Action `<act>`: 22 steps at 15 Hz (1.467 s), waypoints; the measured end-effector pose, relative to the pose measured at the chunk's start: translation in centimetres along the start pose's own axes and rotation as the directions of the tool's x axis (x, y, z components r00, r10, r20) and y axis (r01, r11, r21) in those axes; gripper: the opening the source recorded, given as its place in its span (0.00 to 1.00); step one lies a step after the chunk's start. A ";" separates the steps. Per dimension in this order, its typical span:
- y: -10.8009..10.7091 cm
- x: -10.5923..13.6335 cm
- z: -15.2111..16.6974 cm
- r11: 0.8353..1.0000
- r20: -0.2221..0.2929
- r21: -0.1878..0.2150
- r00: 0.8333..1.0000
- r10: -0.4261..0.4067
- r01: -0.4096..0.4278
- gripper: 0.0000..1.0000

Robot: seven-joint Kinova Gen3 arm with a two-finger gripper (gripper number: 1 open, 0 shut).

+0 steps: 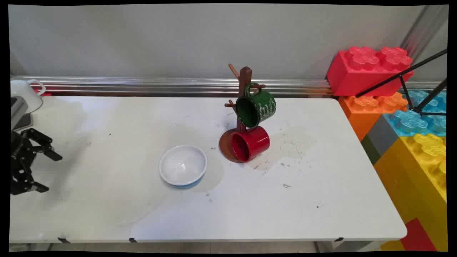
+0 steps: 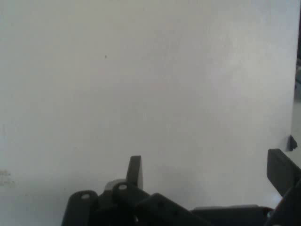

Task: Pick up the green mug from the rack

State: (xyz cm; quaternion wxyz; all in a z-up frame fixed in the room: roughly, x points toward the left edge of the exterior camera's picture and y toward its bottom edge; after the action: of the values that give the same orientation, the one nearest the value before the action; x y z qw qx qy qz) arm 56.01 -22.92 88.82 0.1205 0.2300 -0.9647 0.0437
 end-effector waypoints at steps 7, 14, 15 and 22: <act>0.9 4.6 0.2 0.992 -0.090 -0.009 0.988 -0.127 0.127 1.00; 1.7 13.1 0.1 0.980 -0.210 -0.014 0.958 -0.197 0.199 1.00; 1.8 14.5 0.1 0.979 -0.229 -0.010 0.952 -0.201 0.204 1.00; 1.5 23.3 -0.7 0.969 -0.367 0.014 0.903 -0.225 0.247 1.00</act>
State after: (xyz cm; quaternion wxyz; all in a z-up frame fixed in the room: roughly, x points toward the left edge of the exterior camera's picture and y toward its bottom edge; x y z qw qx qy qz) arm 35.33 -31.53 95.34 0.2936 0.3366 -0.8892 0.0992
